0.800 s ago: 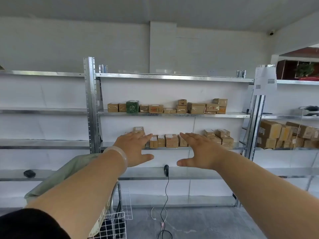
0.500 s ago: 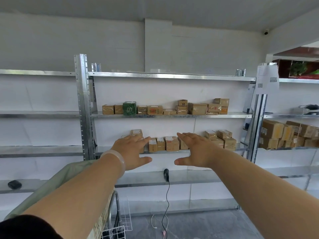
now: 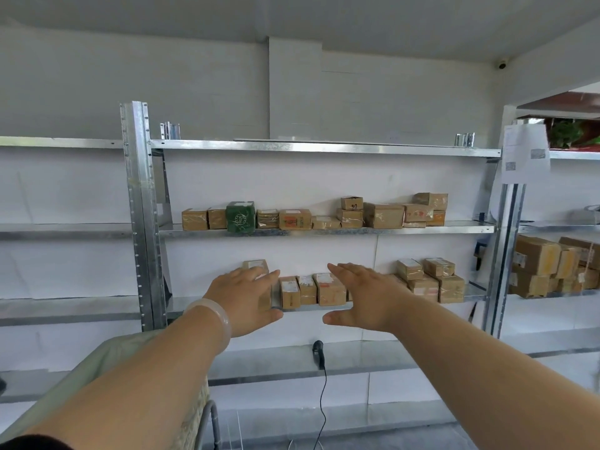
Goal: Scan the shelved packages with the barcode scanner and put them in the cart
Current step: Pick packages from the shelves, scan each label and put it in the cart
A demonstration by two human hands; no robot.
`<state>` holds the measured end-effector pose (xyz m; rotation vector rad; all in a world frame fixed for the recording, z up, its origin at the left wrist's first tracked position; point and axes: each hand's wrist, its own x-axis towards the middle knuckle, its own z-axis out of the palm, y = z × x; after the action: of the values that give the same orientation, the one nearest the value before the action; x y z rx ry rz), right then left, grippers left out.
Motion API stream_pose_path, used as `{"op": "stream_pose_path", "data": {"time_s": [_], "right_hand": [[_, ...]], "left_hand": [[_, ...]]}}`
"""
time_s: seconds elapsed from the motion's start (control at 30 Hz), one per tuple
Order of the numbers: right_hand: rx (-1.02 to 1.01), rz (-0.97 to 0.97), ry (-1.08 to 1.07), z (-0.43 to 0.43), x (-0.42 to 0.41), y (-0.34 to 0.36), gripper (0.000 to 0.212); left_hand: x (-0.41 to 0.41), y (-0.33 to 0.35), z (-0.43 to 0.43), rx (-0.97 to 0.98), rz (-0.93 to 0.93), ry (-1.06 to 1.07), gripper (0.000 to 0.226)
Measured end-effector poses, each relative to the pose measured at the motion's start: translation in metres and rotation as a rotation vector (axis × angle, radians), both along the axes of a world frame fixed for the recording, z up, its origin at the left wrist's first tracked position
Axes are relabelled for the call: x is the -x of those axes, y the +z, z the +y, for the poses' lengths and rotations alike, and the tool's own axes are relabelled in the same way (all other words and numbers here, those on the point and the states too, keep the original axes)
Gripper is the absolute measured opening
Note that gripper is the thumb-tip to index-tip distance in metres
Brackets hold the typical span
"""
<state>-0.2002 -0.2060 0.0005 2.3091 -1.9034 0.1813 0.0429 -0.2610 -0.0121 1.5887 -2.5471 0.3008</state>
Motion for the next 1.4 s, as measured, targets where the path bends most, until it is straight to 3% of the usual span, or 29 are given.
{"op": "stream_pose_path", "data": {"time_s": [0.57, 0.77, 1.1, 1.4], "right_hand": [[0.011, -0.084, 0.142, -0.248, 0.056, 0.0, 0.086], [-0.034, 0.027, 0.213, -0.311, 0.038, -0.023, 0.087], [0.025, -0.004, 0.27, -0.437, -0.057, 0.001, 0.081], [0.029, -0.171, 0.401, -0.534, -0.166, -0.007, 0.077]], "left_hand": [[0.054, 0.004, -0.198, -0.017, 0.093, 0.155, 0.072], [0.034, -0.001, -0.26, -0.031, 0.1, 0.219, 0.075], [-0.054, 0.004, -0.387, 0.01, 0.125, 0.273, 0.075], [-0.135, 0.0, -0.473, -0.027, 0.21, 0.37, 0.074]]}}
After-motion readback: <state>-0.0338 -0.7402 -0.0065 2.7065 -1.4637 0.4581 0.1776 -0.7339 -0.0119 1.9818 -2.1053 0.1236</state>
